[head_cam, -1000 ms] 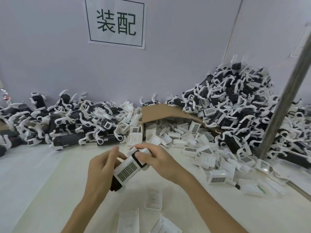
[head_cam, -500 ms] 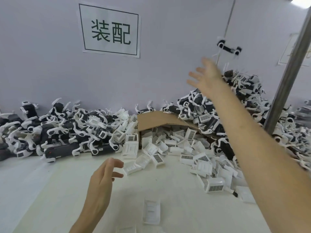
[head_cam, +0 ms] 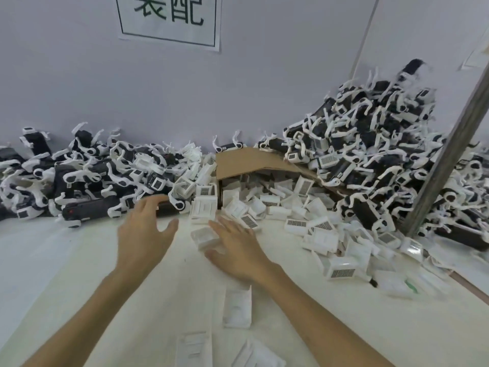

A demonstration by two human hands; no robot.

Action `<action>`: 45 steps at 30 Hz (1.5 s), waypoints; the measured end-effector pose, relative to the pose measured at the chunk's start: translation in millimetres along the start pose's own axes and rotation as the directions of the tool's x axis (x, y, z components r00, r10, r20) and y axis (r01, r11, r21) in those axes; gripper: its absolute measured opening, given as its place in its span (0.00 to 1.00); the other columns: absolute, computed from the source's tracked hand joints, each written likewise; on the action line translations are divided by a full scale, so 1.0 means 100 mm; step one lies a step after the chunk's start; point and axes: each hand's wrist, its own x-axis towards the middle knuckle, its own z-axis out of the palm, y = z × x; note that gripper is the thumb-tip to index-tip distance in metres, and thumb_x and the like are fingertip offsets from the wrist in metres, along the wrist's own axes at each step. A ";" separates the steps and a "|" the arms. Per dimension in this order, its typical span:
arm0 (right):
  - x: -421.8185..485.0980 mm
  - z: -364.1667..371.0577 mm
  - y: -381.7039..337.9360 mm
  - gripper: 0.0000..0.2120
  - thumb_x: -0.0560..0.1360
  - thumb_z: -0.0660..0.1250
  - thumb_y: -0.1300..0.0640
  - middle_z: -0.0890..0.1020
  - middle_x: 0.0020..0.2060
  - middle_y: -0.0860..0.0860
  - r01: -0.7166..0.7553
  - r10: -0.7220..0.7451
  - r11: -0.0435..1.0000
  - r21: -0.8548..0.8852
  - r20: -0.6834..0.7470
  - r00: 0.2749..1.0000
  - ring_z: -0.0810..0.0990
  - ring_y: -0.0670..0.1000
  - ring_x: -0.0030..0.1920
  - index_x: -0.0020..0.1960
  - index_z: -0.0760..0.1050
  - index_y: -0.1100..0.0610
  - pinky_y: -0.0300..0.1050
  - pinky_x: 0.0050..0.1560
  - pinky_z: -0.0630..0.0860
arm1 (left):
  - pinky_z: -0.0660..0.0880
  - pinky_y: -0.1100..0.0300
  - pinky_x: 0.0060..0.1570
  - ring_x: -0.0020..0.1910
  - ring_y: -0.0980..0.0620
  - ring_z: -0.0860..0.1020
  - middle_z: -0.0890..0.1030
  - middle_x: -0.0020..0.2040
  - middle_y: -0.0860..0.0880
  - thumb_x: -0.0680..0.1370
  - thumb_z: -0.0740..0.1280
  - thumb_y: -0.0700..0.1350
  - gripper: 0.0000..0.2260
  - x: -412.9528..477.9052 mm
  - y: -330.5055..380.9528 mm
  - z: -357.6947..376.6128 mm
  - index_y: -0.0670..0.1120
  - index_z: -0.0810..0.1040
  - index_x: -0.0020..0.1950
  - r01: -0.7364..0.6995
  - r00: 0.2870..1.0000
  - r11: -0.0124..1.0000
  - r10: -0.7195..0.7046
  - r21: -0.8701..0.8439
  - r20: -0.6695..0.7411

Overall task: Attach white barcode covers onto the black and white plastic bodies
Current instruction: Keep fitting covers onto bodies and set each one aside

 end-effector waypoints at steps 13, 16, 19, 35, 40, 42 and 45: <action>-0.03 -0.12 0.20 0.19 0.70 0.73 0.68 0.73 0.44 0.44 -0.042 0.216 0.884 0.466 -0.328 0.920 0.75 0.41 0.41 0.42 0.66 0.48 0.30 0.40 0.71 | 0.66 0.46 0.64 0.61 0.45 0.72 0.78 0.57 0.49 0.77 0.71 0.53 0.34 0.45 -0.34 0.50 0.50 0.60 0.79 0.104 0.975 0.986 -0.127 0.127 0.182; 0.00 -0.15 0.25 0.18 0.72 0.71 0.70 0.81 0.43 0.53 -0.079 0.414 0.625 0.777 -0.244 0.877 0.78 0.44 0.40 0.50 0.71 0.49 0.36 0.41 0.77 | 0.66 0.43 0.65 0.67 0.40 0.68 0.74 0.67 0.43 0.75 0.73 0.46 0.32 0.46 -0.40 0.56 0.46 0.66 0.76 0.086 0.996 0.978 -0.084 0.190 -0.015; 0.00 -0.22 0.28 0.17 0.74 0.69 0.72 0.79 0.44 0.68 -0.069 0.453 0.276 0.959 -0.066 0.889 0.78 0.53 0.43 0.57 0.73 0.54 0.46 0.43 0.81 | 0.61 0.41 0.68 0.74 0.41 0.63 0.70 0.74 0.45 0.73 0.73 0.42 0.29 0.49 -0.47 0.56 0.47 0.70 0.74 0.007 0.996 0.960 0.019 0.279 -0.089; -0.01 -0.35 0.22 0.18 0.70 0.63 0.73 0.76 0.40 0.53 -0.090 0.239 -0.412 0.907 0.203 0.950 0.75 0.50 0.40 0.55 0.79 0.59 0.48 0.45 0.82 | 0.61 0.42 0.64 0.61 0.41 0.70 0.78 0.58 0.47 0.76 0.71 0.58 0.16 0.54 -0.48 0.61 0.47 0.81 0.55 0.008 0.992 0.952 0.032 0.306 -0.125; -0.01 -0.33 0.10 0.05 0.70 0.69 0.65 0.76 0.36 0.53 -0.100 0.204 -0.531 0.842 0.242 0.949 0.79 0.50 0.36 0.45 0.77 0.59 0.45 0.43 0.83 | 0.71 0.48 0.53 0.37 0.53 0.75 0.76 0.34 0.57 0.78 0.70 0.56 0.11 0.42 -0.05 0.55 0.51 0.75 0.42 0.019 0.999 0.989 -0.026 -0.143 -0.047; 0.00 -0.29 0.05 0.07 0.71 0.70 0.58 0.78 0.36 0.54 -0.141 0.203 -0.519 0.843 0.281 0.938 0.81 0.51 0.35 0.47 0.77 0.59 0.46 0.40 0.83 | 0.77 0.55 0.35 0.30 0.56 0.76 0.79 0.31 0.54 0.79 0.70 0.52 0.09 0.35 0.20 0.53 0.51 0.78 0.40 0.112 0.989 0.832 -0.041 -0.544 0.141; 0.00 -0.25 0.01 0.16 0.72 0.67 0.48 0.77 0.33 0.55 -0.235 0.190 -0.455 0.859 0.352 0.917 0.79 0.51 0.30 0.49 0.82 0.59 0.46 0.36 0.81 | 0.77 0.60 0.31 0.35 0.52 0.81 0.85 0.41 0.45 0.78 0.68 0.56 0.12 0.22 0.36 0.49 0.49 0.84 0.46 0.266 0.927 0.573 0.068 -0.775 0.368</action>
